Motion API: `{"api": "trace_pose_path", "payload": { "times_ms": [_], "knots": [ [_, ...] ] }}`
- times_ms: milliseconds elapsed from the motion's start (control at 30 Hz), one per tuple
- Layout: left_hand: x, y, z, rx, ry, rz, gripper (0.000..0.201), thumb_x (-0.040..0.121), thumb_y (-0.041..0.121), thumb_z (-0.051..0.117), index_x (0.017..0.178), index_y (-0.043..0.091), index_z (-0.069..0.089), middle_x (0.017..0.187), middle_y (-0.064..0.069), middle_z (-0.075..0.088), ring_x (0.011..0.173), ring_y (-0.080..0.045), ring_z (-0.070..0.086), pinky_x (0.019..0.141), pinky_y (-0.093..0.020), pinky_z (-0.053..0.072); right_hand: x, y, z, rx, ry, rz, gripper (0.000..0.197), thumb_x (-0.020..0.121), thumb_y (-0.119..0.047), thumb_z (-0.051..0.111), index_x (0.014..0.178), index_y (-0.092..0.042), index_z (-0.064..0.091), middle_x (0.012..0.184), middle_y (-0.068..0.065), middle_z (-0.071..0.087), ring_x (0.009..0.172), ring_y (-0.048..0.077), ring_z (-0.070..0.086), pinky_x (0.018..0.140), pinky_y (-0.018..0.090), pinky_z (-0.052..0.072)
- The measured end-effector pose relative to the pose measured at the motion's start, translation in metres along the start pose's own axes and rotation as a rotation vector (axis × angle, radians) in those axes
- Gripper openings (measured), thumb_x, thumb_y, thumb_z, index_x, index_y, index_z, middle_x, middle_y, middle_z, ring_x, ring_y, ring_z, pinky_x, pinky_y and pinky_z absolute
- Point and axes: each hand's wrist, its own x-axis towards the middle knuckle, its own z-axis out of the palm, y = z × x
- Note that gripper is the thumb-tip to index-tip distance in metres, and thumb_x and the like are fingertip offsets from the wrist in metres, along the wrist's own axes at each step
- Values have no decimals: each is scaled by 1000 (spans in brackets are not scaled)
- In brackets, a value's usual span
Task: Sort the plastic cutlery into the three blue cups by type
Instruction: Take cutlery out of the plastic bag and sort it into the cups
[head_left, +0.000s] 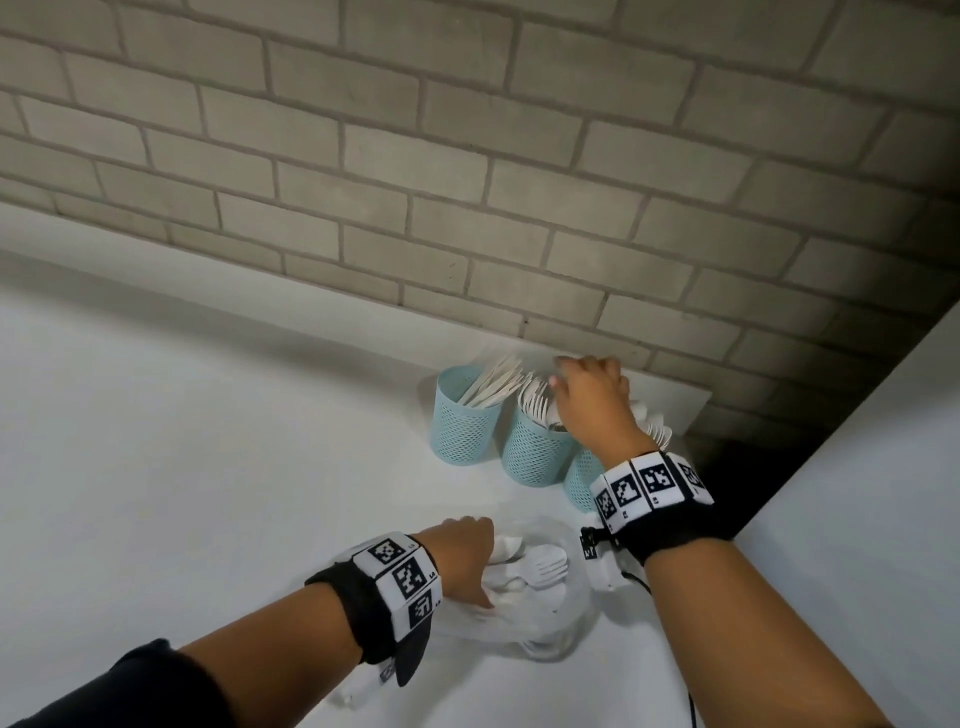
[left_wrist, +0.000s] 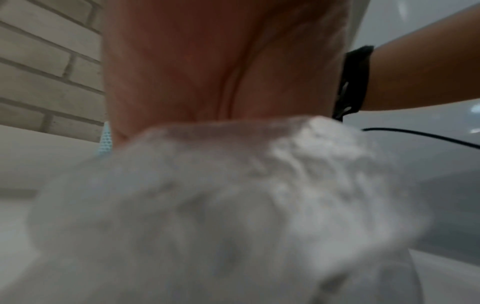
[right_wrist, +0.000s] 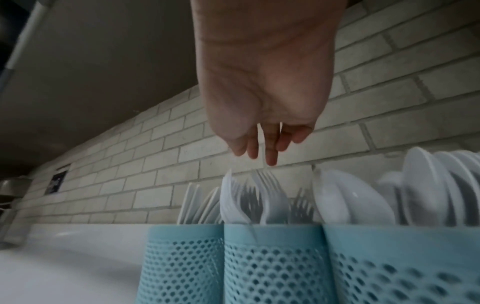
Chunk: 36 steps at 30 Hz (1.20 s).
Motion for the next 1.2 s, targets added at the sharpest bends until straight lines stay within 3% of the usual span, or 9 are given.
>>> {"api": "trace_pose_path", "payload": {
  "times_ms": [133, 200, 267, 333, 533, 667, 800, 900, 1200],
  "knots": [
    [4, -2, 3, 25, -13, -19, 66, 82, 39, 65, 129, 1, 39, 129, -18, 44, 118, -33, 47, 98, -41, 44, -13, -14, -17, 484, 153, 6, 23, 93, -8, 46, 105, -12, 65, 102, 9, 66, 93, 25, 59, 82, 34, 47],
    [6, -2, 4, 19, -19, -22, 63, 84, 44, 61, 128, 3, 43, 130, -17, 44, 118, -33, 48, 96, -37, 43, -25, -20, -27, 609, -178, 21, 21, 92, -5, 48, 91, -17, 66, 88, 4, 66, 79, 22, 60, 78, 37, 51],
    [10, -2, 5, -16, -19, -38, 64, 84, 55, 56, 122, 4, 51, 126, -16, 49, 114, -32, 52, 90, -32, 43, -39, -24, -32, 449, -585, -19, 19, 92, -9, 49, 95, -16, 66, 88, 0, 65, 78, 16, 58, 76, 34, 51],
    [13, 0, 4, -74, -23, -42, 64, 85, 60, 51, 112, 2, 56, 119, -16, 57, 109, -32, 56, 79, -29, 39, -53, -25, -28, 211, -758, -83, 20, 91, -16, 54, 104, -14, 69, 100, 1, 68, 85, 14, 57, 74, 26, 46],
    [14, 9, 6, -82, 4, -51, 60, 86, 51, 56, 125, 5, 49, 127, -12, 55, 115, -28, 54, 92, -31, 42, -88, -13, 0, -56, -816, 29, 32, 89, -14, 54, 119, -6, 61, 123, 10, 62, 97, 22, 58, 78, 31, 46],
    [18, 10, 5, -119, -60, -64, 55, 89, 47, 53, 121, 1, 52, 127, -14, 56, 117, -29, 53, 94, -32, 41, -106, -2, 11, 44, -869, 77, 53, 91, -4, 45, 143, -12, 37, 141, 11, 45, 95, 18, 45, 63, 18, 40],
    [21, 10, 8, -148, -53, -69, 55, 88, 48, 55, 116, 0, 56, 120, -16, 60, 111, -29, 56, 90, -32, 43, -117, 5, 27, 203, -811, 151, 64, 88, -1, 45, 147, -21, 28, 152, 4, 30, 131, 24, 40, 100, 31, 41],
    [20, 12, 11, -153, -28, -88, 60, 87, 53, 53, 123, 4, 52, 124, -13, 58, 115, -28, 54, 93, -32, 42, -121, 8, 32, 414, -691, 253, 65, 84, 9, 37, 139, -23, 42, 145, 5, 38, 124, 27, 47, 80, 32, 52],
    [18, 1, 10, -236, 14, -79, 47, 89, 33, 57, 126, 6, 46, 129, -10, 52, 118, -26, 51, 97, -31, 39, -124, 14, 27, 659, -591, 407, 54, 89, 7, 31, 131, -19, 54, 137, 10, 47, 109, 28, 56, 68, 30, 55]
  ]
}}
